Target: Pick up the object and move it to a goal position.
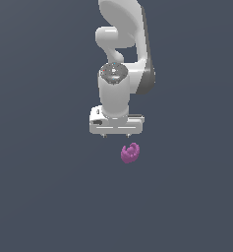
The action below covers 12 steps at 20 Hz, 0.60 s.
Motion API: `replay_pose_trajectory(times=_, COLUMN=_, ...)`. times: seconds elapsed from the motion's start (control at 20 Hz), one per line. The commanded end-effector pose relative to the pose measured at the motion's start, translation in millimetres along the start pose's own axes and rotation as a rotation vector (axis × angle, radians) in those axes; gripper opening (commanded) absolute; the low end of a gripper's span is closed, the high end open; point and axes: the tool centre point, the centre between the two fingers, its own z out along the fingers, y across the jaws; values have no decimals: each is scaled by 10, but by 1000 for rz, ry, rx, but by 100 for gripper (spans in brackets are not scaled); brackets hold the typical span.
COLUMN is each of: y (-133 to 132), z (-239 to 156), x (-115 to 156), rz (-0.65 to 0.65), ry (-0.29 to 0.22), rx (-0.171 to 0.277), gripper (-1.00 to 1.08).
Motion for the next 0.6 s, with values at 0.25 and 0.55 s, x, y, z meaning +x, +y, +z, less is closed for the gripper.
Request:
replay_pose_trajectory(times=0.25, y=-104, z=26, x=-13, rz=-29, ry=-8, rx=6, gripper=100)
replay_pose_trajectory(times=0.55, y=-267, z=66, x=-38, rz=-73, ry=-20, rx=15, gripper=100)
